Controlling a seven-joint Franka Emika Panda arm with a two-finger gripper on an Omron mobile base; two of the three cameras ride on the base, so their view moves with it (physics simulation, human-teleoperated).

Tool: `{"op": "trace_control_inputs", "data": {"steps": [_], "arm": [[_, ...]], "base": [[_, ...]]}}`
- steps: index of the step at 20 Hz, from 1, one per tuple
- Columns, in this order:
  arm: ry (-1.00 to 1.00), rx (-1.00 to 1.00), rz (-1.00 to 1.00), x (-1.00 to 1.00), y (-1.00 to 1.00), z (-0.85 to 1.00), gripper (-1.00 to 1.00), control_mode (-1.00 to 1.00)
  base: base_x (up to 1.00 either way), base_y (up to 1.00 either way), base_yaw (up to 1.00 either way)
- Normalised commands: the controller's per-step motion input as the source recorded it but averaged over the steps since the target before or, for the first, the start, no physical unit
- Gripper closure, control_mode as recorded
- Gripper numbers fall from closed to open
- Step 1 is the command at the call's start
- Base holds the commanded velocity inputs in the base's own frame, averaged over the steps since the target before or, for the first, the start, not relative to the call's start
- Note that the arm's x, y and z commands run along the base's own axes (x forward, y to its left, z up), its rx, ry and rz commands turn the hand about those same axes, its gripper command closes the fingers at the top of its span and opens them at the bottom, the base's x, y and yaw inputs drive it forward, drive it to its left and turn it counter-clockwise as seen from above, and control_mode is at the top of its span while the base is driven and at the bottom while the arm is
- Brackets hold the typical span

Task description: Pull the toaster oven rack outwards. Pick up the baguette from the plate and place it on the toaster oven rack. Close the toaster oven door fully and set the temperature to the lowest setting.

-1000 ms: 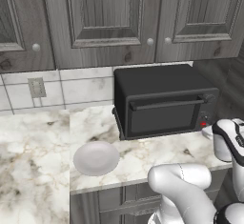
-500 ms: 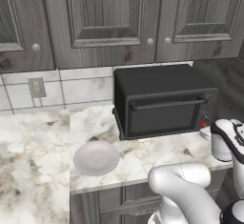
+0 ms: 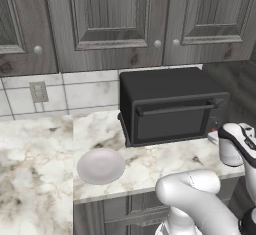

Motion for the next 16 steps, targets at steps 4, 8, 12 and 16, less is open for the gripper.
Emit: {"op": "trace_control_inputs", "data": {"steps": [4, 8, 12, 16], "arm": [[0.00, 0.00, 0.00, 0.16, -0.02, 0.00, -1.00, -1.00], [0.00, 0.00, 0.00, 0.11, 0.00, 0.00, -1.00, -1.00], [0.00, 0.00, 0.00, 0.01, -0.01, 0.00, -1.00, -1.00], [0.00, 0.00, 0.00, 0.00, -0.08, 0.00, -1.00, -1.00]], "base": [[0.00, 0.00, 0.00], [0.00, 0.00, 0.00], [0.00, 0.00, 0.00], [0.00, 0.00, 0.00]]}}
